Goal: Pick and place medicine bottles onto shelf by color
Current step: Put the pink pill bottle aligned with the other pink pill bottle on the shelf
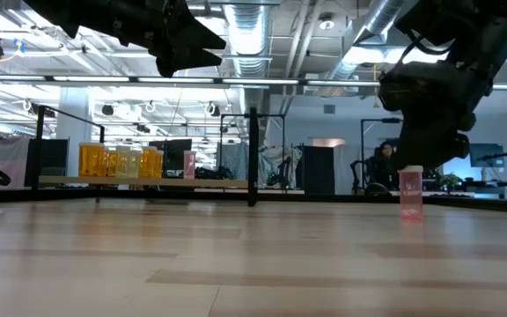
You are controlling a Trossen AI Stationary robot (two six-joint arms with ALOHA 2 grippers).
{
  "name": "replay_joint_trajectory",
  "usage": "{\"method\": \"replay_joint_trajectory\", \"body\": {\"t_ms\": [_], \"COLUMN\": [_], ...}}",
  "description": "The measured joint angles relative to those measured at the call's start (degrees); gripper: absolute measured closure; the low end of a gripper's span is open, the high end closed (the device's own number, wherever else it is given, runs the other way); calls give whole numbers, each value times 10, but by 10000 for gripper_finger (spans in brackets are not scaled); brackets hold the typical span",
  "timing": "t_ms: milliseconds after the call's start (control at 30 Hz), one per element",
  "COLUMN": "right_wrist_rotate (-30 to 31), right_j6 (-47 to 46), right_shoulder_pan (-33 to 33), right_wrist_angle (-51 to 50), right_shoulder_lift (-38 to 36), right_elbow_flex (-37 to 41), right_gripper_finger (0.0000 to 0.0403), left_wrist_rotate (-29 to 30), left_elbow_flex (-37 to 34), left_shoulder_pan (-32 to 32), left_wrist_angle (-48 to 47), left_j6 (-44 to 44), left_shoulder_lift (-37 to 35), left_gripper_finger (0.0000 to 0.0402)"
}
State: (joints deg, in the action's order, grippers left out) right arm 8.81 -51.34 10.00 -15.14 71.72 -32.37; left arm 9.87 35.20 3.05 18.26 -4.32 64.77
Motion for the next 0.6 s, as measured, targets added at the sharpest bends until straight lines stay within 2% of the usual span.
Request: {"method": "replay_joint_trajectory", "body": {"t_ms": [300, 433, 600], "right_wrist_rotate": [0, 0, 0], "right_j6": [23, 24, 25], "right_shoulder_pan": [12, 12, 12], "right_wrist_angle": [-15, -20, -20], "right_shoulder_lift": [41, 46, 39], "right_elbow_flex": [-8, -12, -12], "right_gripper_finger": [170, 204, 266], "left_wrist_rotate": [2, 18, 22], "left_elbow_flex": [0, 0, 0], "left_shoulder_pan": [0, 0, 0], "left_wrist_angle": [-3, -6, -8], "left_j6": [0, 0, 0], "left_shoulder_lift": [0, 0, 0], "left_gripper_finger": [173, 173, 173]}}
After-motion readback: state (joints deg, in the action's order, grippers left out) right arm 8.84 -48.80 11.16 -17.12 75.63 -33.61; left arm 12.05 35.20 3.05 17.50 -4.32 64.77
